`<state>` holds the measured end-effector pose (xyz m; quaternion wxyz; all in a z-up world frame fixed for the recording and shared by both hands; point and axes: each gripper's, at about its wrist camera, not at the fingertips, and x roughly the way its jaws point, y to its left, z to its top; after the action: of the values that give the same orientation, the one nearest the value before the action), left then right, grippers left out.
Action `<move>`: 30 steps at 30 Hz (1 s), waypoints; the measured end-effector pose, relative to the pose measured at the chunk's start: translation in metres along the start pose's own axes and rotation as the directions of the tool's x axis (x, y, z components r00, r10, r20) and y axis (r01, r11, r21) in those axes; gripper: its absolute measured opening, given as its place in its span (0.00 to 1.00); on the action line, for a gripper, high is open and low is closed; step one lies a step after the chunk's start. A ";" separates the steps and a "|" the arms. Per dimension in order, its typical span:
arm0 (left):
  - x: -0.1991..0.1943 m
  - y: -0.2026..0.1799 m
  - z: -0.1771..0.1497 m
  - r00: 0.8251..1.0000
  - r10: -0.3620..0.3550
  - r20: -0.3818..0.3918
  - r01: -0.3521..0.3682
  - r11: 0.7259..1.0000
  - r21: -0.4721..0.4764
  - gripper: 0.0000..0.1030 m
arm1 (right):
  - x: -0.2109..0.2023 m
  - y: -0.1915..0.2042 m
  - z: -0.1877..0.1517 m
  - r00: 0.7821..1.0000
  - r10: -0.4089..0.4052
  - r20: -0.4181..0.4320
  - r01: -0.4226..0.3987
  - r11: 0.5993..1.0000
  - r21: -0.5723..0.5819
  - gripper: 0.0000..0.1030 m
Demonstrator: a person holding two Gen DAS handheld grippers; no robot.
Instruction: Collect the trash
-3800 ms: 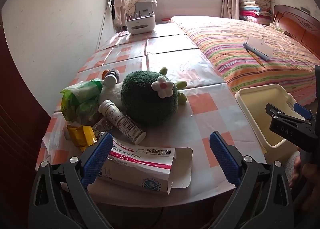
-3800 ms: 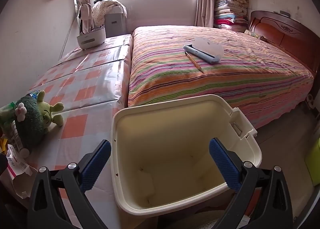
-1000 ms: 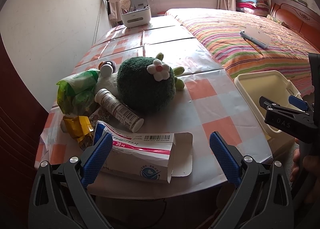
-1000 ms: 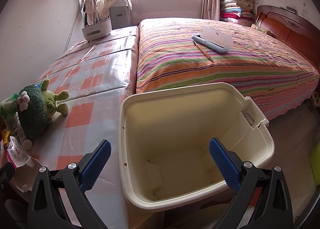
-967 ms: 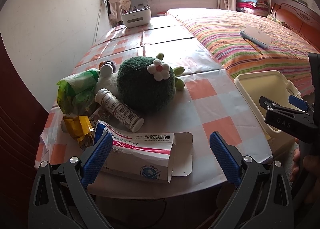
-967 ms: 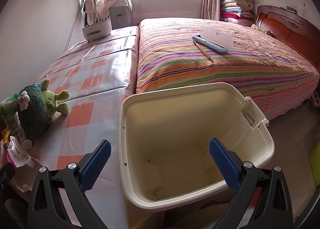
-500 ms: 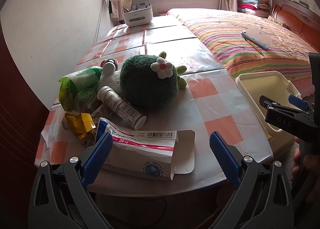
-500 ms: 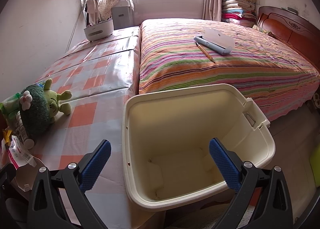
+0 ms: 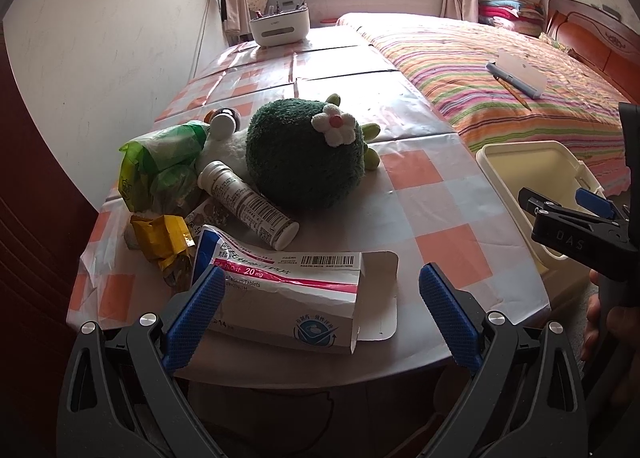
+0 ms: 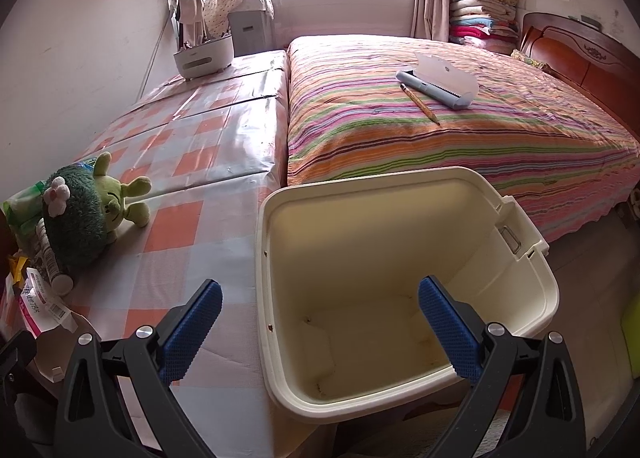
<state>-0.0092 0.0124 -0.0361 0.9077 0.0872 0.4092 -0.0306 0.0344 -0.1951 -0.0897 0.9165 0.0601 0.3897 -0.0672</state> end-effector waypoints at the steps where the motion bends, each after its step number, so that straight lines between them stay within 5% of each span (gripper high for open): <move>1: 0.000 0.000 0.000 1.000 0.000 -0.001 0.000 1.000 -0.001 0.93 | 0.000 0.001 0.000 1.000 0.001 0.001 -0.001 1.000 -0.002 0.93; 30: 0.004 0.044 -0.014 0.999 0.028 -0.020 -0.030 0.991 -0.128 0.93 | 0.004 0.043 0.029 0.994 0.090 0.069 -0.084 0.992 -0.091 0.93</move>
<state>-0.0116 0.0583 -0.0427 0.9080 0.0351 0.4174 0.0097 0.0644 -0.1573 -0.0702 0.9339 0.0342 0.3557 -0.0121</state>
